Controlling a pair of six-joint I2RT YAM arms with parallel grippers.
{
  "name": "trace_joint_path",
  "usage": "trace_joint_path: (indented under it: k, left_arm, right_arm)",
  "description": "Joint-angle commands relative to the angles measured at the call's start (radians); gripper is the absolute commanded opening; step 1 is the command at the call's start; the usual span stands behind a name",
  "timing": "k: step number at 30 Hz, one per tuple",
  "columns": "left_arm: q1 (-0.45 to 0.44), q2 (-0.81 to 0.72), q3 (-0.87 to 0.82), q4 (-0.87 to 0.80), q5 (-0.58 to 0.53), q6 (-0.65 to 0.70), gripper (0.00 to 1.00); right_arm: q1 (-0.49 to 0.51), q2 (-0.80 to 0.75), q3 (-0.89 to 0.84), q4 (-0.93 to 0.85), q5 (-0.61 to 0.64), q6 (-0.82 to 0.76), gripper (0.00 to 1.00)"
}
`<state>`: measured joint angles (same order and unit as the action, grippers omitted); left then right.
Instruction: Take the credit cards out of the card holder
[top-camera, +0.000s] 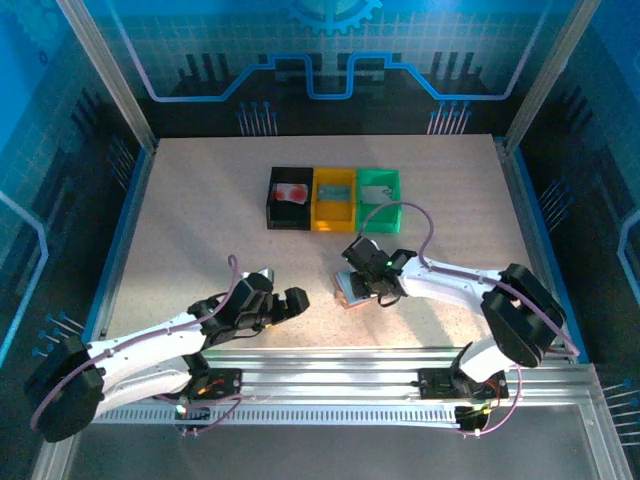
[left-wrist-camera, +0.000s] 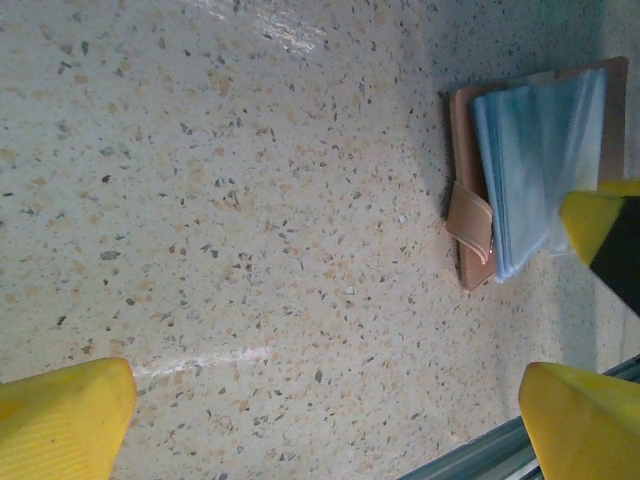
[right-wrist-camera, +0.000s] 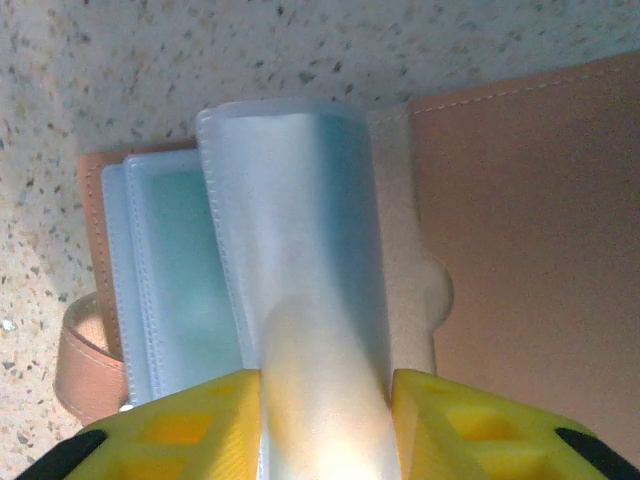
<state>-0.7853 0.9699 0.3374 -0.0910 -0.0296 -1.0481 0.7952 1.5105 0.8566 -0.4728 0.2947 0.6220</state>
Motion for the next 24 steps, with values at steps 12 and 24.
trace_joint_path:
  k: [12,24]
  left_arm:
    - [0.001,0.013,0.016,0.008,0.014,0.007,0.99]
    - [0.0,0.057,0.026,0.036,0.036,-0.001,0.99]
  right_arm:
    - [-0.127,-0.079,-0.042,-0.036,-0.021,-0.046,0.39]
    - [-0.232,-0.197,-0.064,-0.052,-0.144,-0.082,0.4]
